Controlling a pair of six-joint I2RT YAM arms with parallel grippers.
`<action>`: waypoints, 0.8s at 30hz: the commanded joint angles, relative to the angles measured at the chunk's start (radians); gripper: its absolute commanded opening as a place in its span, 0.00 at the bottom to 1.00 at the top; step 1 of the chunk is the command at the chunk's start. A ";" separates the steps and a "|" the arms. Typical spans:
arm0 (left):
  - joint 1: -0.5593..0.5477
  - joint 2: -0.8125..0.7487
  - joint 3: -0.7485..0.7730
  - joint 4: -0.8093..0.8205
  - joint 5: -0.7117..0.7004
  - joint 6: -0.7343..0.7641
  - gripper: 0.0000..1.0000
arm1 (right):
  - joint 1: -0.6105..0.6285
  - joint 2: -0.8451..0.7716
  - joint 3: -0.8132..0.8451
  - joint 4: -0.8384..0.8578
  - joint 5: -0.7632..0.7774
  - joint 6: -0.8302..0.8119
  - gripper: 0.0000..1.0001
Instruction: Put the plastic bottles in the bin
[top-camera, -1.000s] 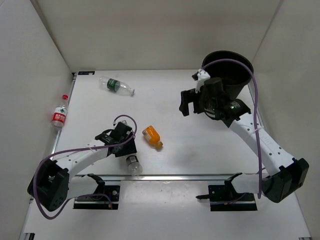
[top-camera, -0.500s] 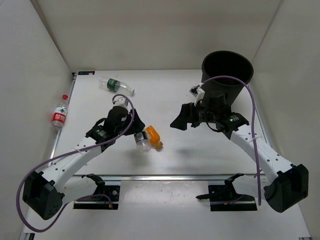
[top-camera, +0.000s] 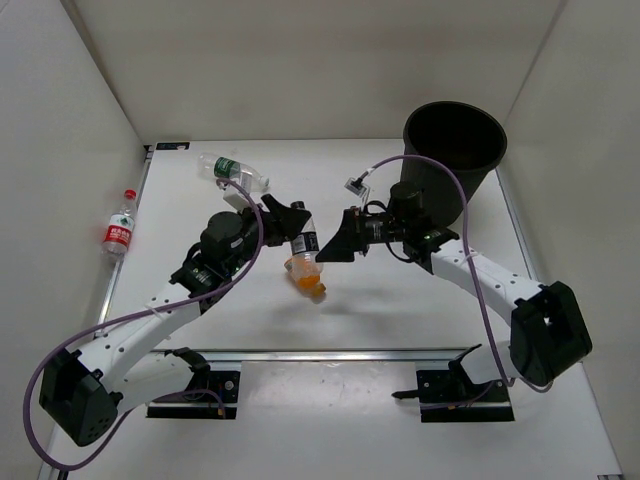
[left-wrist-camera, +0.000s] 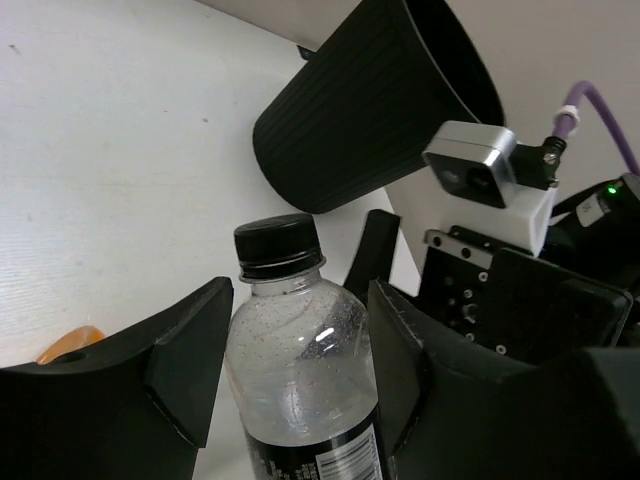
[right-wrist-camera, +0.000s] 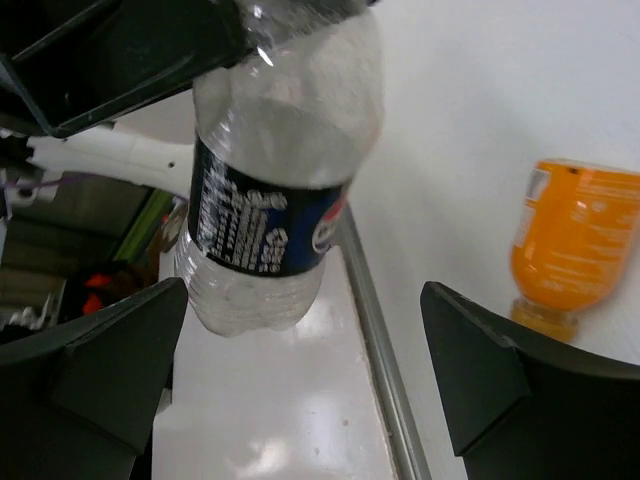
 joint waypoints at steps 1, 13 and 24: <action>-0.011 -0.017 -0.016 0.089 0.060 0.005 0.26 | 0.048 0.038 0.041 0.209 -0.122 0.048 0.99; -0.036 -0.007 -0.049 0.108 0.065 0.005 0.22 | 0.098 0.125 0.067 0.395 -0.140 0.187 0.93; -0.072 -0.014 -0.086 0.119 0.036 0.001 0.23 | 0.112 0.191 0.070 0.530 -0.083 0.354 0.47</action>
